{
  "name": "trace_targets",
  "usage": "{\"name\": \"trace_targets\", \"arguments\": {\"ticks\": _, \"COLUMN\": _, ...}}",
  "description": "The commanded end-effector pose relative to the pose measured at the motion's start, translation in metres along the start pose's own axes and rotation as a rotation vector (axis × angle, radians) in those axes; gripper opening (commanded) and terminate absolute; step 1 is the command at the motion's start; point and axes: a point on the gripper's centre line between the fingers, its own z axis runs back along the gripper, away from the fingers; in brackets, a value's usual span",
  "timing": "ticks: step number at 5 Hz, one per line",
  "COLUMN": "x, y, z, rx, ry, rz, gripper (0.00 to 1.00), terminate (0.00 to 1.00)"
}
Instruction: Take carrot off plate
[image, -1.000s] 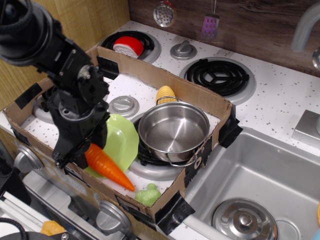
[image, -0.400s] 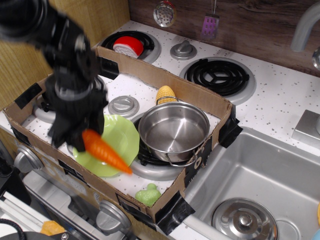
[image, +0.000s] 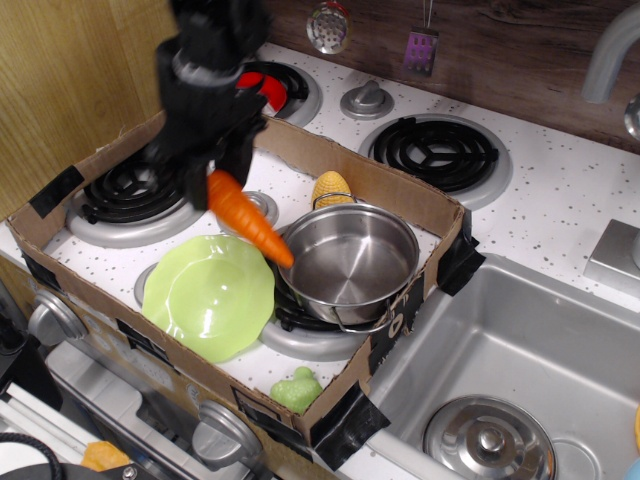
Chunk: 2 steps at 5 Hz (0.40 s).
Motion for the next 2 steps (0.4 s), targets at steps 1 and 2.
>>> {"name": "trace_targets", "arguments": {"ticks": 1, "x": 0.036, "y": -0.056, "z": 0.014, "rx": 0.036, "ry": -0.083, "rz": -0.189, "gripper": 0.0, "terminate": 0.0}}
{"name": "trace_targets", "arguments": {"ticks": 2, "x": 0.051, "y": -0.074, "z": 0.006, "rx": 0.046, "ry": -0.097, "rz": -0.255, "gripper": 0.0, "terminate": 0.0}}
